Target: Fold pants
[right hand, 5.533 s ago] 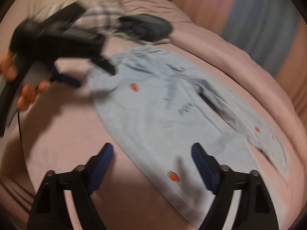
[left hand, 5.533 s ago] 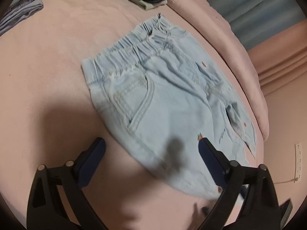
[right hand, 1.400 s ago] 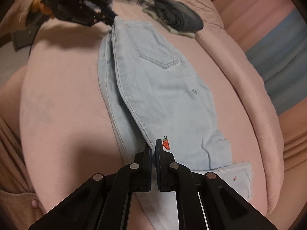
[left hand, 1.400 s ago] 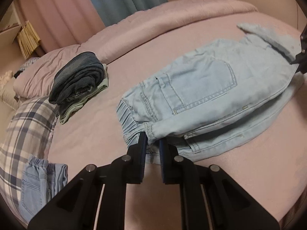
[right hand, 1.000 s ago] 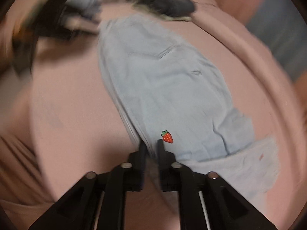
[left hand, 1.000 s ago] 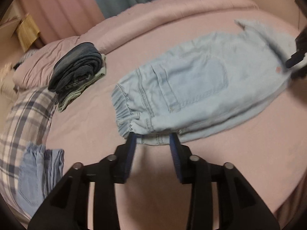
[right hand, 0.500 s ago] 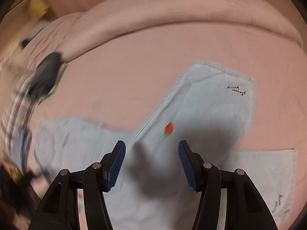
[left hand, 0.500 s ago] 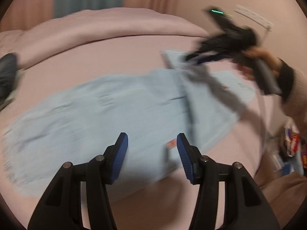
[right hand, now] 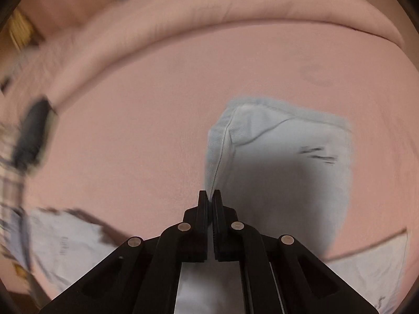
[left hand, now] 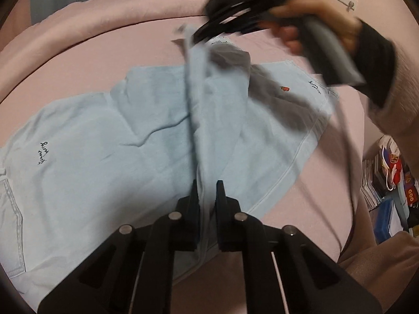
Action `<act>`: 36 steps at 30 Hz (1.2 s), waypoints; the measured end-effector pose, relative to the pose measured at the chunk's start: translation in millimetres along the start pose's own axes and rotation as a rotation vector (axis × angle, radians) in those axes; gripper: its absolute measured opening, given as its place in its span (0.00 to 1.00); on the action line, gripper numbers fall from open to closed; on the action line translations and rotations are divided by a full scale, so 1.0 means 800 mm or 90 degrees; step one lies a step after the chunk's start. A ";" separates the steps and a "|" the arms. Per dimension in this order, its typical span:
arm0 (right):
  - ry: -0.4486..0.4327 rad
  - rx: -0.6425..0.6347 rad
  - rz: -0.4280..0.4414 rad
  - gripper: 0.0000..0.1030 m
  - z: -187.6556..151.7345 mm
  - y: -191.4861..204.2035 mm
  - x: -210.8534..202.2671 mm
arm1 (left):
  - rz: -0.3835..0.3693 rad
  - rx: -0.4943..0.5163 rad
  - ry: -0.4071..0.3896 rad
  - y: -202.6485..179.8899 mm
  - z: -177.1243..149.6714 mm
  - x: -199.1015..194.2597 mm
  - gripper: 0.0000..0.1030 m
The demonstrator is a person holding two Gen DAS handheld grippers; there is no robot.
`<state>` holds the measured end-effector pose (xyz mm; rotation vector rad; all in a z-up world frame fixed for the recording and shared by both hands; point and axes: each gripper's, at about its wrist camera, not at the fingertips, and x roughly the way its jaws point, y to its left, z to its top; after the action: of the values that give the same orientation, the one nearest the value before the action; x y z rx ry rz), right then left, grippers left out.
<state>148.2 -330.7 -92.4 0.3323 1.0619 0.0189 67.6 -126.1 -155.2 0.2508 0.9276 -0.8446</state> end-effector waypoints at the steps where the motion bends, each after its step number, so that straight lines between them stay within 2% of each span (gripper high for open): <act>1: -0.031 0.012 0.018 0.04 -0.007 -0.009 -0.022 | 0.004 0.005 -0.002 -0.002 -0.002 -0.002 0.07; 5: -0.155 0.062 0.082 0.04 -0.063 -0.056 -0.121 | 0.017 0.029 -0.009 -0.016 -0.001 -0.006 0.07; 8: -0.206 0.109 0.091 0.04 -0.119 -0.098 -0.160 | 0.023 0.036 -0.009 -0.022 -0.003 -0.008 0.07; 10: -0.200 0.151 0.082 0.04 -0.157 -0.132 -0.154 | 0.028 0.038 0.000 -0.022 -0.003 -0.003 0.07; 14: -0.128 0.261 0.103 0.05 -0.200 -0.186 -0.097 | 0.046 0.054 0.024 -0.028 0.007 0.016 0.08; 15: -0.126 0.284 0.112 0.11 -0.205 -0.195 -0.086 | 0.053 0.056 0.027 -0.031 0.009 0.018 0.08; 17: -0.142 0.338 0.150 0.13 -0.222 -0.220 -0.087 | 0.058 0.052 0.030 -0.028 0.011 0.022 0.10; 19: -0.167 0.368 0.185 0.26 -0.227 -0.227 -0.084 | 0.060 0.044 0.031 -0.026 0.014 0.024 0.11; 21: -0.189 0.371 0.188 0.39 -0.222 -0.231 -0.088 | 0.066 0.044 0.032 -0.024 0.013 0.027 0.11; 25: -0.215 0.409 0.177 0.45 -0.212 -0.256 -0.098 | 0.082 0.058 0.032 -0.032 0.013 0.030 0.09; 28: -0.208 0.414 0.154 0.43 -0.195 -0.254 -0.086 | 0.085 0.063 0.033 -0.035 0.015 0.031 0.08; 29: -0.207 0.411 0.147 0.28 -0.190 -0.254 -0.085 | 0.083 0.060 0.031 -0.035 0.014 0.030 0.07; 30: -0.205 0.401 0.132 0.08 -0.185 -0.252 -0.088 | 0.080 0.055 0.029 -0.034 0.012 0.028 0.07; 32: -0.214 0.389 0.128 0.05 -0.181 -0.244 -0.094 | 0.078 0.054 0.023 -0.031 0.010 0.024 0.06; 33: -0.224 0.381 0.129 0.05 -0.192 -0.259 -0.109 | 0.075 0.057 0.018 -0.033 0.010 0.021 0.06; 36: -0.258 0.358 0.115 0.04 -0.204 -0.259 -0.137 | 0.065 0.068 0.008 -0.034 0.008 0.010 0.06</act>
<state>-75.8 -504.4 -128.2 0.9005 0.6154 -0.1819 53.9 -152.1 -153.4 0.3931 0.8752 -0.7995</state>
